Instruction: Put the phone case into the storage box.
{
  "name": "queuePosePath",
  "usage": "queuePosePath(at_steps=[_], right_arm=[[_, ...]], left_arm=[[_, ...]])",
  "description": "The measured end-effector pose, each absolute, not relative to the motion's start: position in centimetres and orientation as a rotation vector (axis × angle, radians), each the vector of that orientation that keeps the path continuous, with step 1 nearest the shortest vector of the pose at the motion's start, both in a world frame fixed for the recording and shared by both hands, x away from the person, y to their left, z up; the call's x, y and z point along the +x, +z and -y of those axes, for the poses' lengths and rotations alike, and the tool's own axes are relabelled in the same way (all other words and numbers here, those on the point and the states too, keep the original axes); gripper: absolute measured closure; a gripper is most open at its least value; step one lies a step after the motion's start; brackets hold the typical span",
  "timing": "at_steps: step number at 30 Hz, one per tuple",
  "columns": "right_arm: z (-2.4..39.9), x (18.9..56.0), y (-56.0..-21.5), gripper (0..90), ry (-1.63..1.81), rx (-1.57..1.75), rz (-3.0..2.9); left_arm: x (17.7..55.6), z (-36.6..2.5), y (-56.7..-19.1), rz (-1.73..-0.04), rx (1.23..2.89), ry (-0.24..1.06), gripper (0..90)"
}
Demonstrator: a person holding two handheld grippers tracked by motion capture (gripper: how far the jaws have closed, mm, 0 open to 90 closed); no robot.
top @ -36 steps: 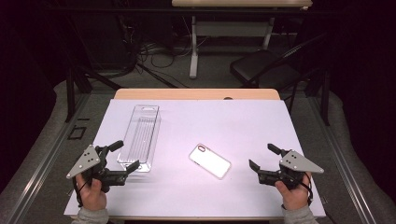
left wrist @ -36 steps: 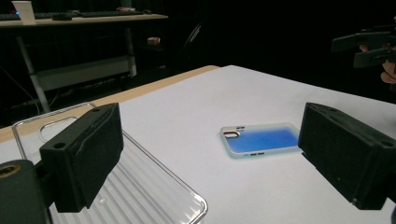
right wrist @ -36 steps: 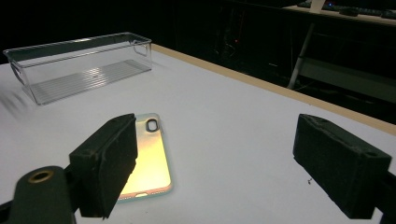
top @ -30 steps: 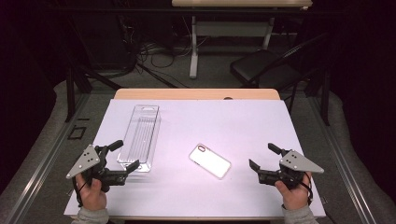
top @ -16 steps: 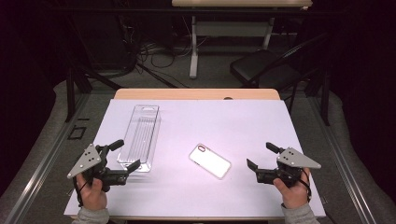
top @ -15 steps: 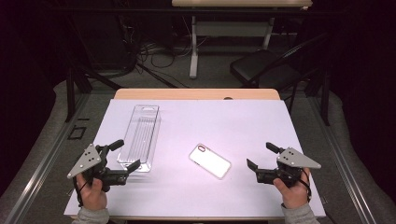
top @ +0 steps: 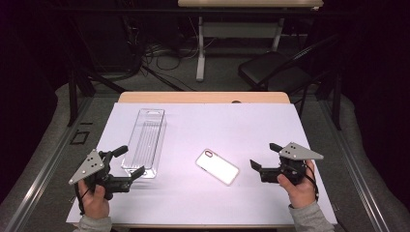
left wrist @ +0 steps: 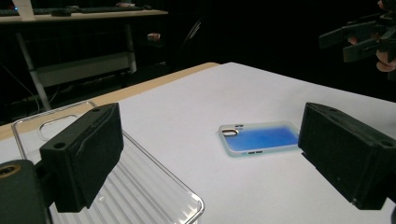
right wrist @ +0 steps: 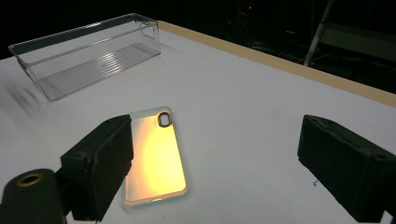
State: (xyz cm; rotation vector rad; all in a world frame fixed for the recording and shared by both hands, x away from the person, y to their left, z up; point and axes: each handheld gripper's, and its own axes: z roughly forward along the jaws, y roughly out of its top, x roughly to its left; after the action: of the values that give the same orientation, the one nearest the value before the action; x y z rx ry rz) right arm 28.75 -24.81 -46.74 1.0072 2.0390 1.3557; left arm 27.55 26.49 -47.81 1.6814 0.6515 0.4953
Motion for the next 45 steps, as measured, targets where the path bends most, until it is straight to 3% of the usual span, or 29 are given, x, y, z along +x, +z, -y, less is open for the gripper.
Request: queuePosePath(at_steps=[45], right_arm=[[20.6,34.0,-43.2,7.0,1.104,0.988,-2.458]], left_arm=[[27.4,-26.7,-47.7,-0.674,1.698,0.49,7.9]])
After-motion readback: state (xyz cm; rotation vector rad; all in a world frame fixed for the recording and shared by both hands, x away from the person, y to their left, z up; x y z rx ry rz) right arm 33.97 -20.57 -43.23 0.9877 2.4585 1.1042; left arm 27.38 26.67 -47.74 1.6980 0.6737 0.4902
